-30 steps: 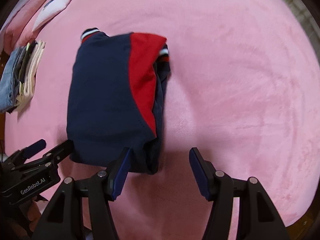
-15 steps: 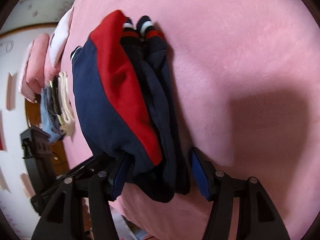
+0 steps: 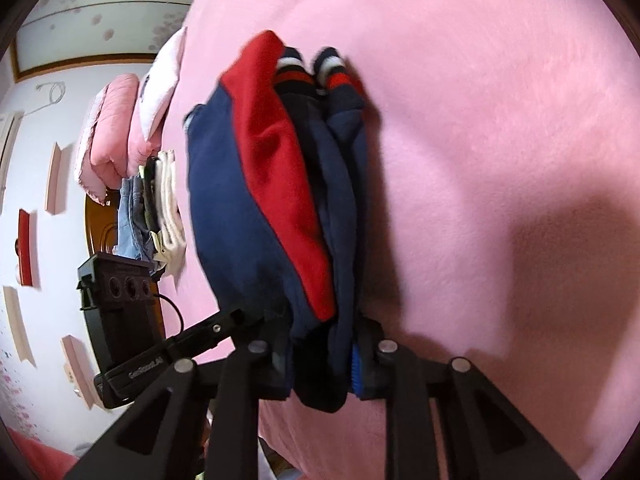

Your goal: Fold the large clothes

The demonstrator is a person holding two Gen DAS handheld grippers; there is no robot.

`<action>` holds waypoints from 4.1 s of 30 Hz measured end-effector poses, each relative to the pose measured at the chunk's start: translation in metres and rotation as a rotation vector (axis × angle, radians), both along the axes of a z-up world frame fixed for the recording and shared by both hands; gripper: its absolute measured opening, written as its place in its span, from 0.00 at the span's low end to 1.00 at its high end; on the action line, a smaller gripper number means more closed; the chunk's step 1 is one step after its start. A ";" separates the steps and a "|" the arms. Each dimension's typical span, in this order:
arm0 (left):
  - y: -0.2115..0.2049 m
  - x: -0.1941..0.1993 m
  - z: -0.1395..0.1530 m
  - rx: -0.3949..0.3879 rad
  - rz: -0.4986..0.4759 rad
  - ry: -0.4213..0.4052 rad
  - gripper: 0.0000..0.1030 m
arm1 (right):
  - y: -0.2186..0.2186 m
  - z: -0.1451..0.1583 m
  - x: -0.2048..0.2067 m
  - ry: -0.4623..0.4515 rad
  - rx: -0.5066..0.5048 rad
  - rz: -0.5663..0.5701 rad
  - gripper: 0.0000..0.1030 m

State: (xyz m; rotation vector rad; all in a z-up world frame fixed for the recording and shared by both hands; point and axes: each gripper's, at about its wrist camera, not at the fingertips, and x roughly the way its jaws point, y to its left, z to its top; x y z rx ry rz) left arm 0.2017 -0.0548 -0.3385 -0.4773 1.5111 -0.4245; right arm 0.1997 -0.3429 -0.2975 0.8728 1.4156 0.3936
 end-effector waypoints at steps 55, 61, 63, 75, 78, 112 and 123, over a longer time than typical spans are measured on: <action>0.524 0.120 0.205 0.586 0.391 -0.451 0.38 | 0.544 0.079 0.210 -0.404 0.032 0.375 0.25; 0.470 0.083 0.183 0.712 0.319 -0.507 0.74 | 0.503 0.105 0.168 -0.508 -0.180 0.396 0.40; 0.437 0.066 0.170 0.901 0.241 -0.494 0.80 | 0.485 0.104 0.144 -0.512 -0.263 0.389 0.45; 0.285 -0.079 0.110 0.838 0.018 -0.178 0.80 | 0.302 0.058 -0.072 -0.189 -0.599 0.385 0.54; 0.239 -0.121 0.111 0.819 -0.016 -0.164 0.80 | 0.248 0.059 -0.125 -0.115 -0.650 0.374 0.75; 0.011 -0.300 0.339 0.699 0.028 -0.377 0.84 | 0.100 0.317 -0.280 -0.199 -0.721 0.100 0.83; 0.038 -0.322 0.330 0.709 0.127 -0.353 0.84 | 0.120 0.313 -0.288 -0.243 -0.765 0.143 0.84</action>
